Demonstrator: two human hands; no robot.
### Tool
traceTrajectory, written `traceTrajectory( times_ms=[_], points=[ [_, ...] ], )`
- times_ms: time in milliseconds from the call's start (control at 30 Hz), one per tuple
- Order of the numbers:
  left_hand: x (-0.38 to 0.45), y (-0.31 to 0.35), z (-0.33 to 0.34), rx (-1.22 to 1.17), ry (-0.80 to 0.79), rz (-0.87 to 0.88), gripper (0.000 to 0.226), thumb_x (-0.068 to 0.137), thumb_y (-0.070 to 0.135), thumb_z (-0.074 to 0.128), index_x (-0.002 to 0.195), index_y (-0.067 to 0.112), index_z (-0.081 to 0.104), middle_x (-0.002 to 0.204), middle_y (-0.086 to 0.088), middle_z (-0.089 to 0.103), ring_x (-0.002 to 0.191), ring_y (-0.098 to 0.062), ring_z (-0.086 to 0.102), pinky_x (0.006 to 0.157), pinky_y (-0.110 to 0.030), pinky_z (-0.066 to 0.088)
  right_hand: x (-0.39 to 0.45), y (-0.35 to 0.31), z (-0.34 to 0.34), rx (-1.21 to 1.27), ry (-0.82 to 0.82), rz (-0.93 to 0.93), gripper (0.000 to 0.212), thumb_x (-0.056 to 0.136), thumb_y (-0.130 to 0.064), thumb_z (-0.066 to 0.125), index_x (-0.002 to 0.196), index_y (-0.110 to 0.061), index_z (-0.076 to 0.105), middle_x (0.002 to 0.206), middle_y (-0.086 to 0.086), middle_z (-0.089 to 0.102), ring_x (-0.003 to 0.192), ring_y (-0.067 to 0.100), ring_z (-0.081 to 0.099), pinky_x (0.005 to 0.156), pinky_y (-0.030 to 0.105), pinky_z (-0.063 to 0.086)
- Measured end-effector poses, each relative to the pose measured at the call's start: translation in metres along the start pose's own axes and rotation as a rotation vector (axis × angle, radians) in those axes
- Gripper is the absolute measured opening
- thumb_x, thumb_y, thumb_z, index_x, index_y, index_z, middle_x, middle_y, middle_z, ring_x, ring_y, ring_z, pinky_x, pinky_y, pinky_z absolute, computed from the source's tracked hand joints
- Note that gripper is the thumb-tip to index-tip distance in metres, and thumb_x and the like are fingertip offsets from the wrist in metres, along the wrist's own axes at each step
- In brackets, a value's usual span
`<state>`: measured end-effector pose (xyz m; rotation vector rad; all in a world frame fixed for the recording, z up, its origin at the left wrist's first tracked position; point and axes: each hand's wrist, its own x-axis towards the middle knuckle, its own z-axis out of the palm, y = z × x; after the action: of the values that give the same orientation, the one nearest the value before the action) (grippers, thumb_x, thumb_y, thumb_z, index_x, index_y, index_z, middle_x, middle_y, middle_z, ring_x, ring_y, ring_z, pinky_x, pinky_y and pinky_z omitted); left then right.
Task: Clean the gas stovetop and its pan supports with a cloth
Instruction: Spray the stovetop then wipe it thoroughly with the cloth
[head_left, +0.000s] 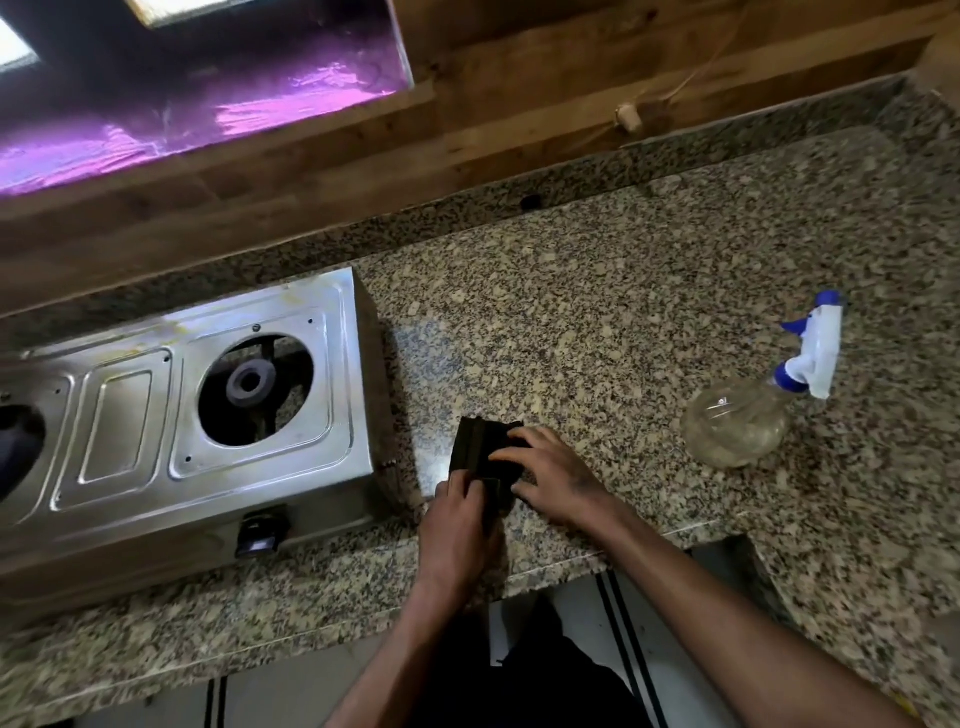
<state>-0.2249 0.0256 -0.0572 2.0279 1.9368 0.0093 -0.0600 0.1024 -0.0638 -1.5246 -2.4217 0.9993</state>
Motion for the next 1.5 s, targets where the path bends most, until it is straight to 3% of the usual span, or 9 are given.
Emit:
traceTrajectory(
  times_ms=[200,433,567,700,867,1100,1200,1300,1500],
  points=[
    [-0.006,0.001,-0.022,-0.31,0.159,-0.148,0.013,0.089,0.025,0.055,0.085,0.019,0.044,0.081,0.001,0.054,0.067,-0.023,0.051,0.055,-0.033,0.03,0.008,0.011,0.005,-0.182,-0.03,-0.136,0.045,0.088,-0.034,0.072,0.131,-0.034,0.061,0.158,0.007,0.033,0.149,0.032,0.019,0.121,0.051,0.012],
    [-0.01,0.001,-0.038,-0.383,0.258,-0.101,0.011,0.103,0.028,0.039,0.095,0.022,0.037,0.073,0.0,0.056,0.062,-0.026,0.053,0.054,-0.036,0.034,0.009,0.0,-0.021,0.061,0.085,-0.149,0.016,0.095,-0.02,0.061,0.107,-0.023,0.07,0.121,-0.005,0.066,0.123,0.018,0.052,0.114,0.049,0.033],
    [-0.011,-0.004,-0.063,-0.52,0.259,-0.021,0.019,0.097,0.043,0.052,0.108,0.028,0.052,0.083,0.008,0.064,0.071,-0.013,0.061,0.06,-0.035,0.048,0.003,-0.012,-0.057,0.199,0.045,-0.091,0.009,0.095,-0.02,0.064,0.102,-0.019,0.07,0.093,-0.003,0.07,0.083,0.012,0.065,0.083,0.041,0.056],
    [-0.014,-0.017,-0.091,-0.521,0.265,0.041,0.015,0.089,0.037,0.068,0.099,0.027,0.064,0.079,0.013,0.066,0.071,-0.001,0.061,0.061,-0.027,0.049,-0.001,-0.034,-0.089,0.27,0.041,-0.107,0.009,0.093,-0.026,0.068,0.101,-0.022,0.07,0.092,-0.007,0.067,0.087,0.01,0.064,0.077,0.036,0.057],
    [-0.023,-0.041,-0.116,-0.75,0.265,-0.058,0.006,0.093,0.021,0.065,0.093,0.024,0.07,0.078,0.008,0.07,0.072,-0.004,0.065,0.062,-0.03,0.052,0.007,-0.062,-0.101,0.366,-0.059,-0.152,0.005,0.092,-0.032,0.07,0.095,-0.029,0.071,0.089,-0.011,0.07,0.084,0.005,0.067,0.071,0.03,0.057],
    [-0.059,-0.095,-0.156,-0.996,0.278,-0.127,0.023,0.094,0.015,0.064,0.114,0.027,0.061,0.087,-0.014,0.069,0.082,-0.029,0.068,0.071,-0.048,0.057,0.027,-0.134,-0.102,0.497,-0.187,-0.239,0.015,0.09,-0.024,0.074,0.105,-0.023,0.072,0.095,0.0,0.076,0.087,0.012,0.071,0.071,0.023,0.055],
    [-0.073,-0.124,-0.171,-0.956,0.367,-0.131,0.024,0.091,0.01,0.066,0.11,0.023,0.061,0.087,-0.01,0.069,0.081,-0.025,0.067,0.065,-0.037,0.057,0.041,-0.17,-0.092,0.533,-0.194,-0.277,0.018,0.09,-0.021,0.074,0.107,-0.022,0.072,0.096,0.005,0.076,0.088,0.016,0.072,0.074,0.03,0.055],
    [-0.082,-0.161,-0.187,-0.892,0.428,-0.114,0.019,0.088,0.007,0.07,0.103,0.019,0.068,0.089,0.004,0.072,0.084,-0.009,0.068,0.071,-0.019,0.052,0.055,-0.206,-0.08,0.547,-0.211,-0.294,0.018,0.09,-0.015,0.074,0.108,-0.017,0.073,0.093,0.001,0.077,0.084,0.008,0.07,0.074,0.022,0.053],
    [-0.102,-0.261,-0.213,-0.913,0.444,-0.133,0.012,0.086,0.013,0.073,0.096,0.02,0.071,0.087,0.005,0.074,0.084,-0.01,0.069,0.076,-0.024,0.054,0.099,-0.295,-0.046,0.523,-0.303,-0.253,0.017,0.093,-0.014,0.069,0.109,-0.012,0.073,0.093,0.001,0.076,0.083,0.005,0.067,0.071,0.018,0.051]
  ],
)
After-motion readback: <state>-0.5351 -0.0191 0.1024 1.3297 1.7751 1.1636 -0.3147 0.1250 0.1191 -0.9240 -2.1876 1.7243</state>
